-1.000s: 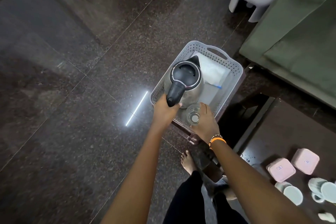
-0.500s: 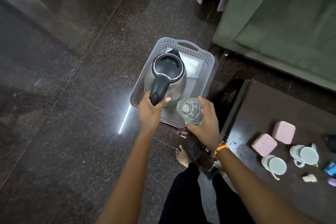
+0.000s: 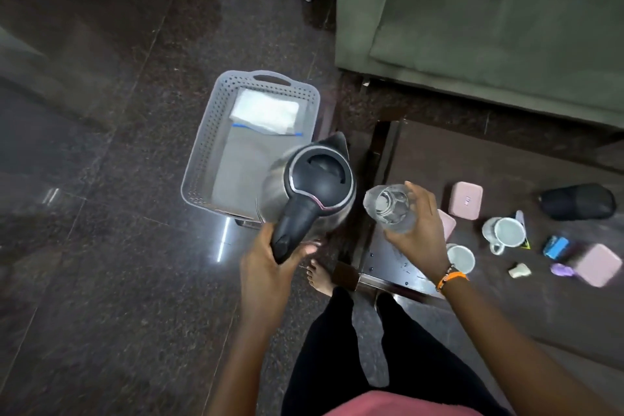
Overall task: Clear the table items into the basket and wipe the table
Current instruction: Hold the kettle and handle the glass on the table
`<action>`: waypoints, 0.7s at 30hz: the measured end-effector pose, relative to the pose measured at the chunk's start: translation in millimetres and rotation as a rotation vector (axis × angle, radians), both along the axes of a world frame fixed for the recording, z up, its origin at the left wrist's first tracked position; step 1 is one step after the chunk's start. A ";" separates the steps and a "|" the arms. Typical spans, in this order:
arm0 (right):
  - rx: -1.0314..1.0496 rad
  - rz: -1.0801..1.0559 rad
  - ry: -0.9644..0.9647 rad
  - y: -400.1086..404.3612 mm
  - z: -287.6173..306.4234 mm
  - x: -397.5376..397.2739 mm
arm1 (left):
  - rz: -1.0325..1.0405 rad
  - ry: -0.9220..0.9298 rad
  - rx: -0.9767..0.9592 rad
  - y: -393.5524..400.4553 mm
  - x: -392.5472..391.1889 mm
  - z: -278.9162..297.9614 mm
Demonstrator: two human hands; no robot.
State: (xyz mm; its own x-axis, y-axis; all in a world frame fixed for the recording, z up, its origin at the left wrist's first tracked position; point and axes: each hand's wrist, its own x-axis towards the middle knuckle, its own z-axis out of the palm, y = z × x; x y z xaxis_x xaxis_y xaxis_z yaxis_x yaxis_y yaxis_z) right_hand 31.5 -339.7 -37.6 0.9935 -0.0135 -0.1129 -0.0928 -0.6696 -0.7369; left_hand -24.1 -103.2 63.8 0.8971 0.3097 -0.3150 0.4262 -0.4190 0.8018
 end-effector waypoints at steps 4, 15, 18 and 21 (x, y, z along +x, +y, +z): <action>-0.062 0.010 0.078 -39.5 -20.4 4.9 | -0.086 0.103 0.063 -35.2 -10.4 -10.5; -0.165 0.105 0.280 -88.2 -88.4 44.7 | -0.145 0.303 0.168 -106.0 -17.8 -46.3; -0.205 0.139 0.312 -90.1 -101.7 49.9 | -0.130 0.324 0.166 -119.3 -18.1 -55.1; -0.250 0.210 0.345 -91.9 -112.1 47.5 | -0.119 0.334 0.174 -131.6 -15.1 -60.7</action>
